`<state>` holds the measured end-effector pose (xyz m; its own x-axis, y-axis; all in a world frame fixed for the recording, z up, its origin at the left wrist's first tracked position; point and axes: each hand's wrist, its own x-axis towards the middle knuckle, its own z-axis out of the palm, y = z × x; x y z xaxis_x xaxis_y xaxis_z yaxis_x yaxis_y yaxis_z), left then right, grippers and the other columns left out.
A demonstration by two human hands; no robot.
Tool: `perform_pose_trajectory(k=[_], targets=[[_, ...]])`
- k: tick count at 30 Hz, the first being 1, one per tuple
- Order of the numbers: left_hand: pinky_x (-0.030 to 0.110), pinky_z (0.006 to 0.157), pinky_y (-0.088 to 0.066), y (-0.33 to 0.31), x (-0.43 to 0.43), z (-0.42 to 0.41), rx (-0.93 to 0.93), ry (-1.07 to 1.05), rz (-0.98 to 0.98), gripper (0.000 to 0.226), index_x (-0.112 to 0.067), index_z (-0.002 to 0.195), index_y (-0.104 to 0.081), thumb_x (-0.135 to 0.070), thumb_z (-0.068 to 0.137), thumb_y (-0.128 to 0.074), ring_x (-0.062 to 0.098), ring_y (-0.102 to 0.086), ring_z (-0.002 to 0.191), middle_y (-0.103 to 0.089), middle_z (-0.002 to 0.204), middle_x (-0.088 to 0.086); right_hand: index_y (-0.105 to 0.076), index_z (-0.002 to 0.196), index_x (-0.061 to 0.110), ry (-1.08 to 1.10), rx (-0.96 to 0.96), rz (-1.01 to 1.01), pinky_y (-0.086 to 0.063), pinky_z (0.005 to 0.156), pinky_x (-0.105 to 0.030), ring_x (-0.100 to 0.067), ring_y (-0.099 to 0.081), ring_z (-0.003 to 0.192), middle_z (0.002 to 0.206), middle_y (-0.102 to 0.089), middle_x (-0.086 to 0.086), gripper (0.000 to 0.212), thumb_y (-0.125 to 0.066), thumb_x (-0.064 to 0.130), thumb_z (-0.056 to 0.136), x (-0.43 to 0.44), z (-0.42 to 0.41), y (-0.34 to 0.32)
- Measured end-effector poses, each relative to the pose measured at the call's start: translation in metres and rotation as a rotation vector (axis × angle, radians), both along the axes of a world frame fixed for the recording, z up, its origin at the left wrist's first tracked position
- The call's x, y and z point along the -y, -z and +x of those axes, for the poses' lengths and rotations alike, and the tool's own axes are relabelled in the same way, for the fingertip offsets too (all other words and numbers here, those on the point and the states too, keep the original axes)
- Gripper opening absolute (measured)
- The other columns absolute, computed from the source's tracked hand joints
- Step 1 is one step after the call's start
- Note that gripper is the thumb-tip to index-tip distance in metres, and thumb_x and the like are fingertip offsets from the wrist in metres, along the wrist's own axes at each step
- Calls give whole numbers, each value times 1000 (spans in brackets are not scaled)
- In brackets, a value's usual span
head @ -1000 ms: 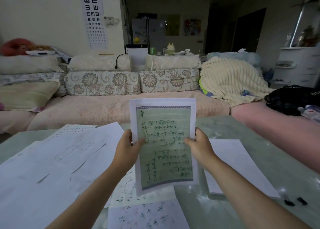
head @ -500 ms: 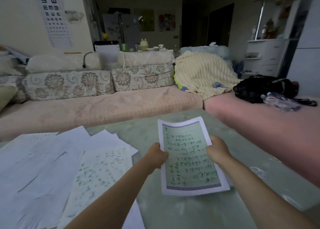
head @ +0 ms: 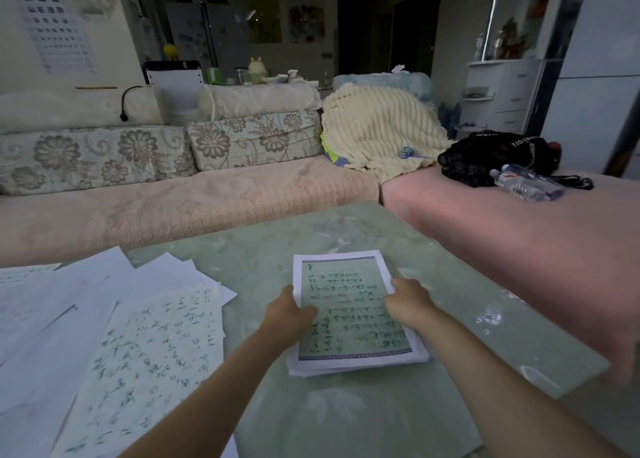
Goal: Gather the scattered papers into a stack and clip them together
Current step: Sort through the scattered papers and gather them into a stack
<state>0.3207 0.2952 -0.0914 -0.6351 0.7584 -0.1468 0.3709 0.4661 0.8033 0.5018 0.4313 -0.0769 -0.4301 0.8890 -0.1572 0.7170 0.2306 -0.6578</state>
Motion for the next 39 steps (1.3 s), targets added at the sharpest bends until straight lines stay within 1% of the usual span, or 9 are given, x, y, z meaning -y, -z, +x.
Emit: perform_pose_trajectory(k=[13,19,21,22,23,25,28,32,39], targets=[[28,93,-45,-29,77,-45,-259,35,21,53,-22,143,-40,-36,94,-57,19,-53,119,-53,137,-1,-54,141,19,-341,-41,108,-38,111,-34,-20,-46,135,148,-48,-3,47,-44,13,96,74,-65,-36],[33,106,-39,-31,177,-105,-485,32,-105,56,-24,139,-47,-42,89,-64,18,-47,126,-53,139,-2,-69,123,14,-495,-77,-27,-46,98,-26,-19,-60,119,129,-66,-2,36,-52,14,92,152,-153,-31],[34,111,-33,-30,210,-121,-488,83,-208,72,-30,142,-42,-58,80,-67,17,-36,136,-43,148,-5,-72,86,12,-477,-56,-88,-50,94,-34,-24,-63,84,89,-68,-5,18,-54,10,86,172,-174,-24],[36,114,-29,-28,225,-128,-480,126,-267,87,-32,144,-38,-71,71,-65,17,-28,140,-35,152,-7,-55,65,18,-451,-17,-125,-16,72,-35,-24,-48,66,71,-51,-3,20,-55,9,82,180,-184,-21],[37,117,-24,-25,238,-133,-484,174,-326,104,-32,147,-32,-84,60,-59,16,-19,144,-26,157,-7,-40,62,21,-404,6,-139,-25,56,-30,-21,-35,61,67,-37,-1,26,-57,10,79,186,-192,-18],[41,121,-14,-16,257,-142,-509,260,-451,131,-31,154,-16,-97,45,-46,16,-2,149,-5,163,-6,-54,78,20,-316,-13,-214,-36,59,-29,-21,-46,71,82,-48,-3,12,-60,20,68,195,-210,-11],[43,122,-1,-6,267,-148,-488,335,-573,135,-27,155,3,-93,50,-52,17,14,149,15,162,-4,-39,145,10,-166,-109,-367,-52,79,-32,-27,-55,108,134,-51,-9,76,-65,21,74,202,-229,-3],[41,121,2,-2,266,-148,-520,343,-529,129,-26,155,3,-89,57,-52,19,13,149,15,162,-2,-48,130,2,-64,-150,-404,-45,62,-28,-22,-53,79,110,-56,-11,50,-65,2,84,201,-237,0],[36,120,-6,12,265,-143,-580,218,-324,103,-36,151,-24,-85,65,-53,15,-7,149,-11,162,-7,-58,115,12,-11,-150,-381,-46,72,-34,-31,-53,104,116,-55,-9,59,-74,18,58,205,-235,-5]])
